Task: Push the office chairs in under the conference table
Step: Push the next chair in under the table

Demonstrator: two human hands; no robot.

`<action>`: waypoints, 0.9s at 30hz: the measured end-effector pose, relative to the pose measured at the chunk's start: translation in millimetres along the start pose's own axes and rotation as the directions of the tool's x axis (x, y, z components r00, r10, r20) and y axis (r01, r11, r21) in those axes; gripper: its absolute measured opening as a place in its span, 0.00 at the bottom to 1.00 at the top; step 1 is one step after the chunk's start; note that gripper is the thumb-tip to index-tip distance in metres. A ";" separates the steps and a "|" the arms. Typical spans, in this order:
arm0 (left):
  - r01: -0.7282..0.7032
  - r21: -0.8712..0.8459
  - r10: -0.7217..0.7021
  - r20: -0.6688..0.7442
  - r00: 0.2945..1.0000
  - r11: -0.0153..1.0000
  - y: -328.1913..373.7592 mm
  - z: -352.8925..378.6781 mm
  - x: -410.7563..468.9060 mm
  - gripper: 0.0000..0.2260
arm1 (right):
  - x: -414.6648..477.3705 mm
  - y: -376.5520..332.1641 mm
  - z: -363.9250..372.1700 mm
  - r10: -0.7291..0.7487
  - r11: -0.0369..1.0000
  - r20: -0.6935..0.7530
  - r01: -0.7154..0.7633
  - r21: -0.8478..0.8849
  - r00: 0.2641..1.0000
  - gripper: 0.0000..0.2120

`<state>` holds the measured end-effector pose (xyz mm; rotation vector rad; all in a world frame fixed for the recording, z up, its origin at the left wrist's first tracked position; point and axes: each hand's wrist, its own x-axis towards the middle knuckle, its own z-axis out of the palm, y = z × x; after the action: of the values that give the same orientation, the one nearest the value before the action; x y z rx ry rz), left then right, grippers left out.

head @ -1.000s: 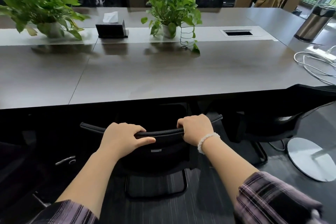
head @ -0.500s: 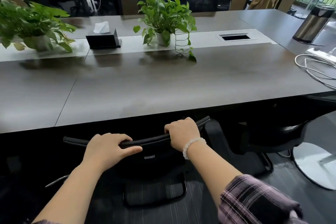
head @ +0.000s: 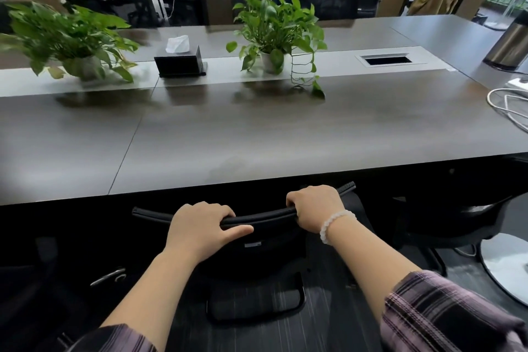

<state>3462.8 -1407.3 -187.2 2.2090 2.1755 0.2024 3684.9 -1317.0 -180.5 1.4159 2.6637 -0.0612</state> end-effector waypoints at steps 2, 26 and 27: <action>-0.007 0.019 0.007 0.007 1.000 1.000 5.1 0.2 3.2 0.38 | -0.5 3.6 -2.1 0.042 0.999 0.010 -0.042 -0.017 0.999 0.12; -0.097 0.042 0.098 -0.009 0.995 0.994 2.9 7.5 22.4 0.43 | -5.8 5.6 4.9 0.136 0.989 0.011 -0.135 -0.058 0.991 0.11; -0.097 0.050 0.097 -0.002 0.995 0.994 1.6 5.5 31.3 0.42 | -0.7 10.4 3.3 0.116 0.992 -0.009 -0.117 -0.056 0.993 0.10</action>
<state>3465.3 -1375.7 -190.3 2.3451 2.0996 0.1573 3694.2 -1312.0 -183.4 1.5525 2.5601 0.0289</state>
